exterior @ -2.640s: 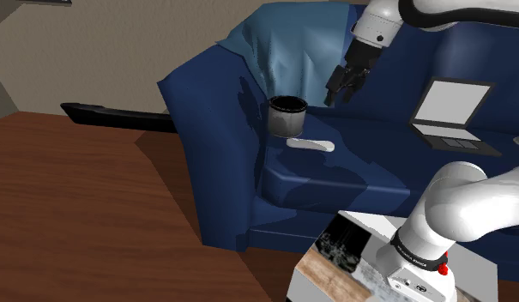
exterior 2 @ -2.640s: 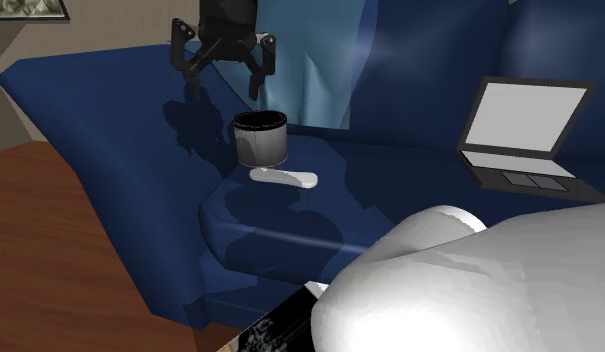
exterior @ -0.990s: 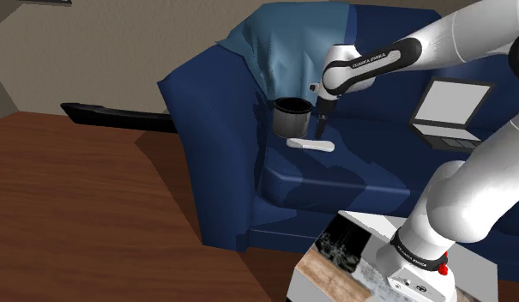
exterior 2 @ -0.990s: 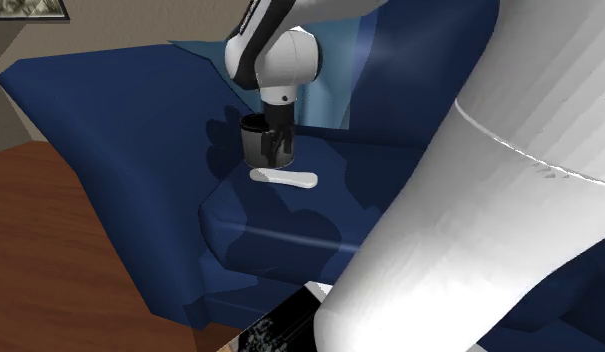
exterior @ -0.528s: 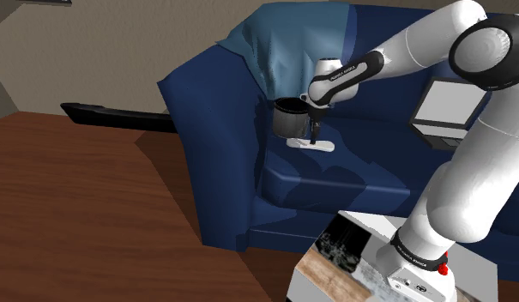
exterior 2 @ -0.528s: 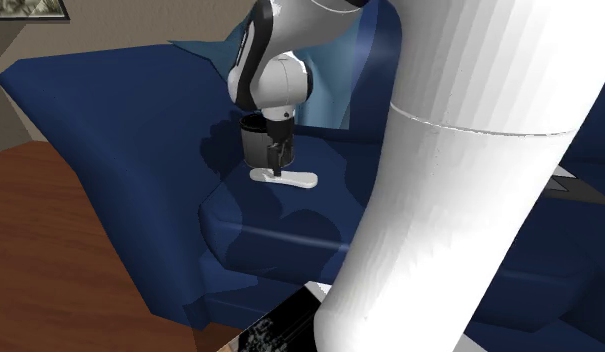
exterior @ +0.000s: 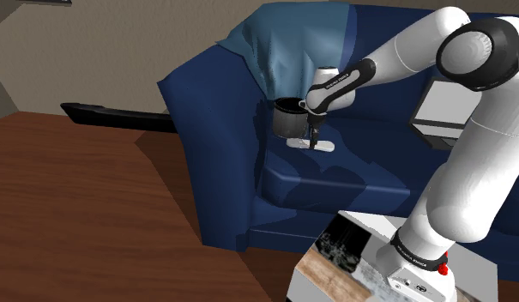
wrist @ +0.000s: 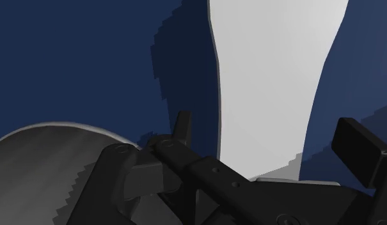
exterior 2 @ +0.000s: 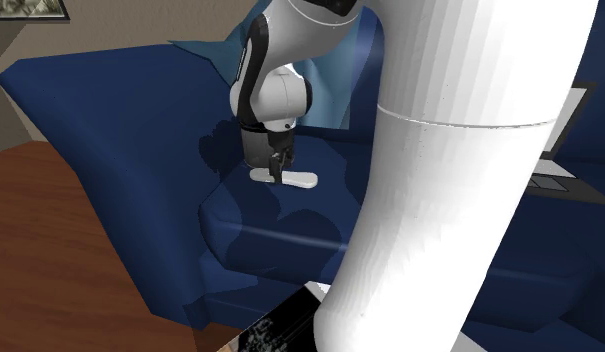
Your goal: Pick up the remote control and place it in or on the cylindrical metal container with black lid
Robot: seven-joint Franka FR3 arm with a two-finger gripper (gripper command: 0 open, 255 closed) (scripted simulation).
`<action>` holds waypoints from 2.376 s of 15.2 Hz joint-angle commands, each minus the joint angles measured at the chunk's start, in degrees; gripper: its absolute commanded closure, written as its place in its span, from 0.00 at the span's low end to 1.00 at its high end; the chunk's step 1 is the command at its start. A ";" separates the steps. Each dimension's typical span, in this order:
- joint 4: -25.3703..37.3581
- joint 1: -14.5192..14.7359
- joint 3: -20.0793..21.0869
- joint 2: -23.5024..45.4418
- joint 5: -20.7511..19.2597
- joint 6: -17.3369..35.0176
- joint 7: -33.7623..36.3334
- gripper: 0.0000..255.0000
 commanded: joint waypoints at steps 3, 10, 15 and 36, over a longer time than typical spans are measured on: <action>-0.02 0.00 0.00 0.07 0.04 0.10 -0.03 0.00; -0.03 0.00 0.00 0.06 0.04 0.09 -0.03 1.00; -0.02 0.00 0.00 0.07 0.04 0.10 -0.03 1.00; 8.03 0.34 0.38 -8.56 -3.88 -15.95 2.66 1.00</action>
